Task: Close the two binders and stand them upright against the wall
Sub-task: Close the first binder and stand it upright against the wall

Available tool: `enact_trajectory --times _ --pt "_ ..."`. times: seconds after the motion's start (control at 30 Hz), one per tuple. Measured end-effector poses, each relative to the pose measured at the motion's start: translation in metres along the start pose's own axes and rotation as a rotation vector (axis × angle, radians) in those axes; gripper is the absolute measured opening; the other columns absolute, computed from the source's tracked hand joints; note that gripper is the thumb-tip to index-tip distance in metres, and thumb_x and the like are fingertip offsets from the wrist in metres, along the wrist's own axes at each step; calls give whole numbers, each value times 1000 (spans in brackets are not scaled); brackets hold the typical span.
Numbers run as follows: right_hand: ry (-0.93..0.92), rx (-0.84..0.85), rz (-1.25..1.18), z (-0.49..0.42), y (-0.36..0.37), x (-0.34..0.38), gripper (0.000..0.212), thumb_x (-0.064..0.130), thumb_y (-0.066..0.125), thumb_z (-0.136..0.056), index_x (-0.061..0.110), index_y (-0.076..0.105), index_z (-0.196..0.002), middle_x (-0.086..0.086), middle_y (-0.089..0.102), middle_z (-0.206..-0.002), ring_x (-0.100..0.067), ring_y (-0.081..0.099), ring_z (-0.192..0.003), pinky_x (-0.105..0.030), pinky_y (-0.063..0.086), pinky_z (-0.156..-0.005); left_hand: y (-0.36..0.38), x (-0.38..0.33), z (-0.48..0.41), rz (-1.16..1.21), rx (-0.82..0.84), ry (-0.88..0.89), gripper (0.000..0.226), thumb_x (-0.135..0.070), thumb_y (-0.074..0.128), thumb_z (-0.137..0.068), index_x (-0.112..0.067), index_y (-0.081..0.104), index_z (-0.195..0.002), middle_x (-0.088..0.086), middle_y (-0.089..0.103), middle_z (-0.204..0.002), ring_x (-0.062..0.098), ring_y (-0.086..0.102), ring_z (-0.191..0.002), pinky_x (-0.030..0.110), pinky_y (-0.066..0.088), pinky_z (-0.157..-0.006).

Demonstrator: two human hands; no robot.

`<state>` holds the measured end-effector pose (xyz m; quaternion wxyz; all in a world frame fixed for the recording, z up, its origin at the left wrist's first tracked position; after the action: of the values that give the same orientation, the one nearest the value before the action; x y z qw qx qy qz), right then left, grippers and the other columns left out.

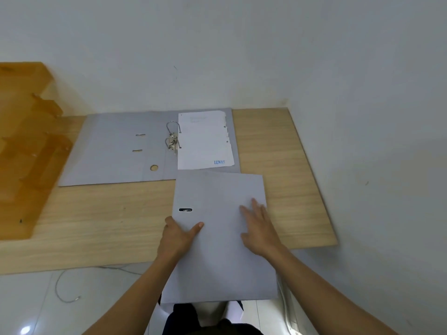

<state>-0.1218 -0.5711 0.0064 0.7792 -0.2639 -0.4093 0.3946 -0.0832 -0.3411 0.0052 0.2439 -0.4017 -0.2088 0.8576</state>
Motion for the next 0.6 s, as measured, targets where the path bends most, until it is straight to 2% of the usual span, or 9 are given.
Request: enact_trajectory --times 0.1,0.2,0.27,0.33,0.4,0.43,0.47,0.53,0.6 --pt "-17 178 -40 -1 18 3 86 38 59 -97 32 4 -162 0 -19 -170 -37 -15 -156 -56 11 -125 6 1 3 -47 -16 11 91 -54 79 -75 -4 34 -136 21 54 -140 41 56 -125 50 50 -97" --pt "-11 164 -21 1 27 1 89 43 59 -96 36 -1 -161 2 -22 -170 -38 -17 -156 -62 13 -123 7 1 5 -44 -23 16 89 -52 80 -76 -4 35 -136 21 55 -137 41 58 -122 46 50 -91" --pt "-4 152 -47 0 30 0 91 44 60 -95 36 -2 -161 3 -22 -170 -37 -18 -156 -63 10 -123 6 1 4 -8 -20 19 91 -50 82 -74 -5 36 -139 19 55 -138 40 57 -123 45 50 -93" --pt "20 150 -91 -3 32 3 93 48 61 -93 37 -1 -161 3 -22 -170 -36 -19 -156 -66 7 -121 4 3 0 44 -17 1 98 -53 86 -66 -9 41 -141 14 57 -137 37 59 -122 45 51 -97" --pt "45 135 -119 -5 35 7 92 56 58 -92 37 -1 -161 4 -22 -170 -35 -20 -155 -67 4 -120 1 9 -8 131 -21 -54 105 -64 89 -47 -18 54 -135 8 64 -130 31 66 -112 46 57 -94" --pt "63 121 -141 -6 37 8 90 59 54 -93 37 0 -161 4 -21 -170 -35 -20 -156 -67 2 -119 0 12 -13 184 -8 -88 102 -66 90 -42 -21 61 -129 6 69 -124 28 70 -105 44 60 -88" --pt "81 104 -170 -7 38 10 86 62 49 -94 37 1 -161 5 -19 -170 -34 -20 -156 -68 1 -119 -2 11 -15 250 5 -124 90 -62 91 -46 -20 66 -123 6 73 -119 26 73 -99 42 62 -82" --pt "115 71 -240 -7 40 14 78 63 40 -98 37 4 -162 5 -17 -171 -31 -19 -156 -67 -3 -119 -8 5 -19 399 61 -199 60 -47 87 -68 -13 72 -116 8 78 -110 26 76 -91 37 62 -76" --pt "152 47 -312 -8 39 19 74 61 34 -100 35 4 -162 5 -17 -171 -28 -20 -157 -65 -6 -120 -14 -4 -21 494 145 -247 50 -48 80 -77 -10 76 -110 8 80 -105 27 76 -90 38 61 -77"
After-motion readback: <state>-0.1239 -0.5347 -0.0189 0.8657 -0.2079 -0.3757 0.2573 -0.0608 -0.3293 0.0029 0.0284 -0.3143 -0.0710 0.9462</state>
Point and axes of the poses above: each hand's wrist, its own z-axis away from the middle knuckle, its own y-axis out of the palm, x = y × z, the point moved 1 cm from there along -z, towards the middle knuckle
